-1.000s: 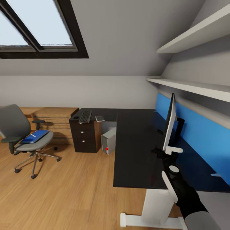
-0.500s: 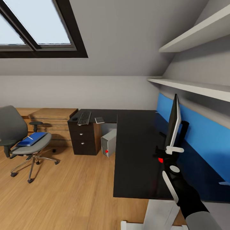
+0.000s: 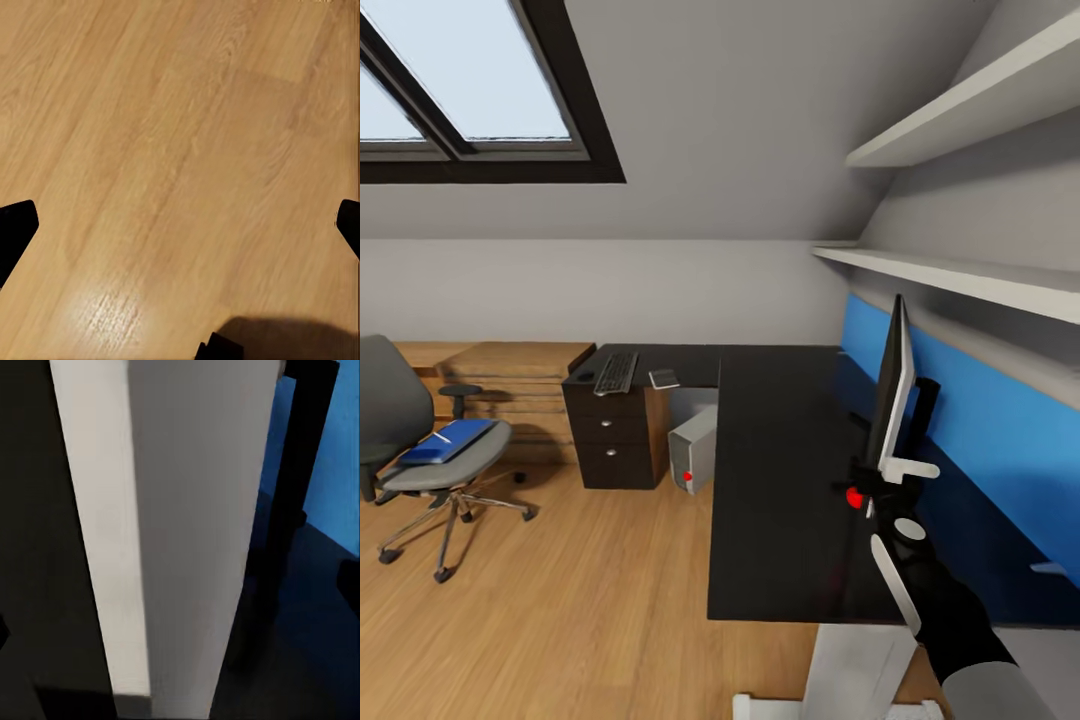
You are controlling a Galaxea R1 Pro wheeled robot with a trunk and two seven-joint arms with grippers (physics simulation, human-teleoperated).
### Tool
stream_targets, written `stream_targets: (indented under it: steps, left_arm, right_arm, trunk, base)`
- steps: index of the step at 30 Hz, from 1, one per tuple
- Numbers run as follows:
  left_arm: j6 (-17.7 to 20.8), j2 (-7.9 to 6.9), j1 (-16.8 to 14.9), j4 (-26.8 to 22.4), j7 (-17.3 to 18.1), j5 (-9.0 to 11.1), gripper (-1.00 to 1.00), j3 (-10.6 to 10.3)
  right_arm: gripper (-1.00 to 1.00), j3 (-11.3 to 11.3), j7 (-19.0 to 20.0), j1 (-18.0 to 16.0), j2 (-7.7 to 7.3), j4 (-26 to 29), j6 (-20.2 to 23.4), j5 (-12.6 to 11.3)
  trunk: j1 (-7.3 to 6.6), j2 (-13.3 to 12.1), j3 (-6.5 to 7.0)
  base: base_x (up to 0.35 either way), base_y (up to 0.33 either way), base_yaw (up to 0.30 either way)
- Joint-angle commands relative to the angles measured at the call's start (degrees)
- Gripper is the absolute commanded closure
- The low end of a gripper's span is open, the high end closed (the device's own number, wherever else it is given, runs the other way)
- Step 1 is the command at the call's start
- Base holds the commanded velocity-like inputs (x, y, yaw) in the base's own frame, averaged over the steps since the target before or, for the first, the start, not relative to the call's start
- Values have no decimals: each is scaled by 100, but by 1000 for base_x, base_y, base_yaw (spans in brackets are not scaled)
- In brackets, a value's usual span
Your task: In the bedroom, organize the workspace by keeping the computer under the desk, ensuring the monitor is on the desk, placing the keyboard on the desk next to the monitor, placing the mouse on the desk next to the keyboard, moving the folder from the swivel chair onto the desk next to the mouse, stacking the notebook on top of the folder with the pen on top of the notebook, and positioning the swivel chair next to the desk.
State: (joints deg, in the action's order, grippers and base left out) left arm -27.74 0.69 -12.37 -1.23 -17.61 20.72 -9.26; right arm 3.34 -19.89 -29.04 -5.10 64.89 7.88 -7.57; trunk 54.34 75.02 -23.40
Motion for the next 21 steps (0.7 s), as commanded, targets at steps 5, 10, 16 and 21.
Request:
stream_targets:
  steps: [5, 10, 16, 21]
  left_arm:
    - [-12, -8, -2, 0, -32, 29, -100, -50]
    - [-12, -11, -2, 0, -32, 29, -100, -50]
    - [-13, -24, -2, 0, -34, 29, -100, -47]
    - [-19, -33, -2, 0, -37, 29, -100, -42]
  right_arm:
    - [-100, 22, -50, -5, -8, 6, 20, -51]
    - [-100, 22, -50, -5, -8, 6, 20, -51]
    - [-100, 26, -50, -5, -8, 6, 20, -53]
    - [-100, 25, -50, -5, -8, 6, 20, -51]
  trunk:
    - [0, 4, 26]
    - [0, 4, 59]
    - [0, 4, 98]
    - [0, 4, 131]
  base:
    - [0, 0, -181]
    - [0, 0, -182]
    - [0, 0, -183]
    - [0, 0, -183]
